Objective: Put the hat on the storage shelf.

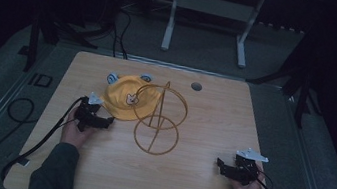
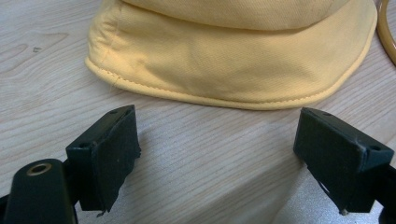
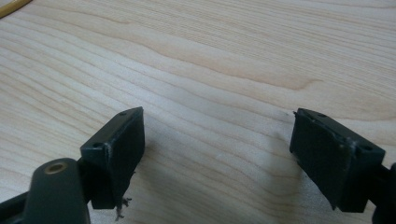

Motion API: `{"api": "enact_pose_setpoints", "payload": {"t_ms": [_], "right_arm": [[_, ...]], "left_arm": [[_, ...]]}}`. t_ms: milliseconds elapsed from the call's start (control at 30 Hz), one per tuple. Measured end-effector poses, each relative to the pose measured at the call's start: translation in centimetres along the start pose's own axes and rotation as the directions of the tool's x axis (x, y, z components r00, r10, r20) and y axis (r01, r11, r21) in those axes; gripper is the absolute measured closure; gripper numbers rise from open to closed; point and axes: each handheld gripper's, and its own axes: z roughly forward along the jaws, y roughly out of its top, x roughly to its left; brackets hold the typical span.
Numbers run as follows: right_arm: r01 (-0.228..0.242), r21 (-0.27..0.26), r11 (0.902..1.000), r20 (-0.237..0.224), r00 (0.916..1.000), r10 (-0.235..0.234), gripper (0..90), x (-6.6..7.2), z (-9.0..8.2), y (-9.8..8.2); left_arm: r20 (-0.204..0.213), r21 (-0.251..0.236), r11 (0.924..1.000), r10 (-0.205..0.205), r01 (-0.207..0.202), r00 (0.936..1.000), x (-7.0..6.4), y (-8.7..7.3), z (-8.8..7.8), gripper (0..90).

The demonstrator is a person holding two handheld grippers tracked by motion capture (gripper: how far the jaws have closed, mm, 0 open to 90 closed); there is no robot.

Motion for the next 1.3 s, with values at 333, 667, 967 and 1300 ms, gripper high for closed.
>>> {"api": "enact_pose_setpoints", "payload": {"t_ms": [333,667,967,1300], "right_arm": [[0.008,0.000,1.0000,-0.009,0.9999,-0.008,17.9,-0.1,0.0,0.0],[0.009,0.000,1.0000,-0.010,0.9999,-0.009,17.9,-0.2,0.0,0.0],[0.010,0.001,0.9999,-0.011,0.9999,-0.010,17.9,-0.2,0.0,0.0],[0.011,0.001,0.9999,-0.012,0.9999,-0.010,17.9,-0.2,0.0,0.0]], "left_arm": [[0.008,0.023,0.9997,0.007,-0.007,0.9999,0.5,0.1,-0.5,23.2],[0.005,0.052,0.9986,-0.012,0.011,0.9999,1.3,0.3,-1.7,47.9],[0.036,0.022,0.9997,0.013,-0.014,0.9993,2.0,1.4,-3.3,48.3],[0.038,0.022,0.9994,0.027,-0.028,0.9989,2.6,2.4,-4.9,47.7]]}}
